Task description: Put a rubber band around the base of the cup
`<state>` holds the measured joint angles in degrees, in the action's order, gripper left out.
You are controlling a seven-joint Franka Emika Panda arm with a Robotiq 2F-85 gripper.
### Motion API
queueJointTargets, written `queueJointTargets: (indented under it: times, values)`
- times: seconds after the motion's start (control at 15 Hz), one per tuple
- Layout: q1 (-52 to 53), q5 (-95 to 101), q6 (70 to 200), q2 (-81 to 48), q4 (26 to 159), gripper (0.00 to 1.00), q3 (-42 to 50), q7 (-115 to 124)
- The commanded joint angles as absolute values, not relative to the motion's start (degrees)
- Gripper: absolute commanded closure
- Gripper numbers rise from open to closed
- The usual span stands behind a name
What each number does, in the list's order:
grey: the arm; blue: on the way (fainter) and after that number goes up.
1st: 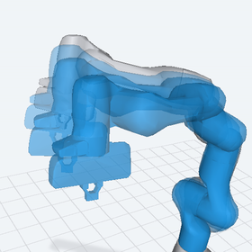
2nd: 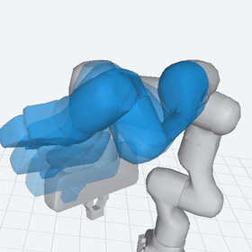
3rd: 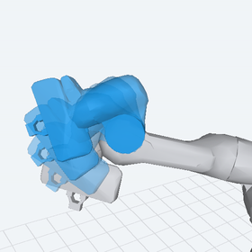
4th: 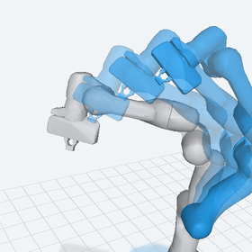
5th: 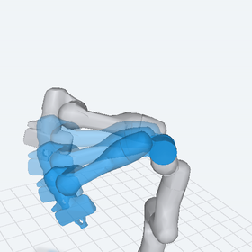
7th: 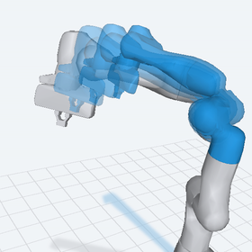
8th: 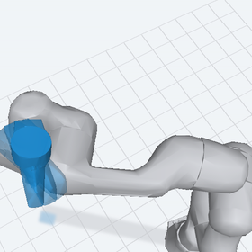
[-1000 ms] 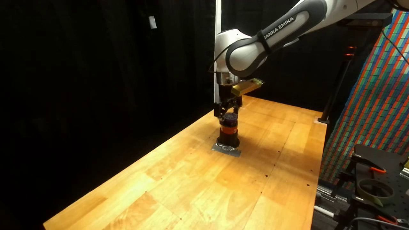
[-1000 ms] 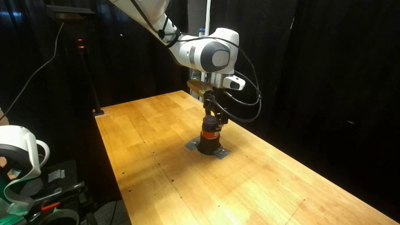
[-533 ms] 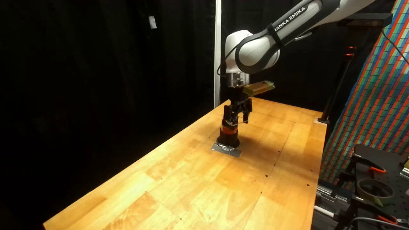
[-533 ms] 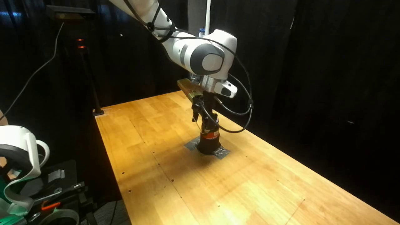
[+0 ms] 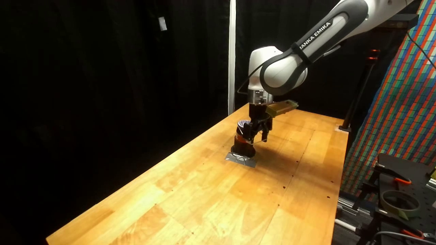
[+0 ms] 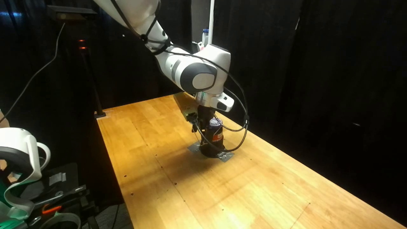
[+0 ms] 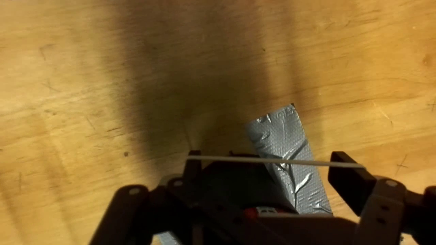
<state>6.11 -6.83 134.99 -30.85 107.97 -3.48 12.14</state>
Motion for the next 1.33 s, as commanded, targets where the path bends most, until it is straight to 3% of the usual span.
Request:
queueJointTargets:
  times: [0.0, 0.47, 0.6, 0.73, 0.8, 1.27]
  values:
    - [7.0, -6.8, 143.8, -24.6, 117.4, 0.34, -3.3, 12.6]
    - [8.4, -6.5, 163.6, -13.6, 133.8, 0.89, -4.5, 12.0]
    - [8.9, -6.3, 170.6, -11.9, 137.6, 0.96, -5.2, 11.6]
    - [8.6, -8.1, 178.5, -11.0, 140.8, 0.98, -7.4, 10.5]
    - [8.5, -8.4, 183.3, -11.2, 142.0, 0.93, -8.3, 10.5]
    - [9.2, -6.8, 207.5, -13.6, 148.7, 0.92, -9.1, 10.3]
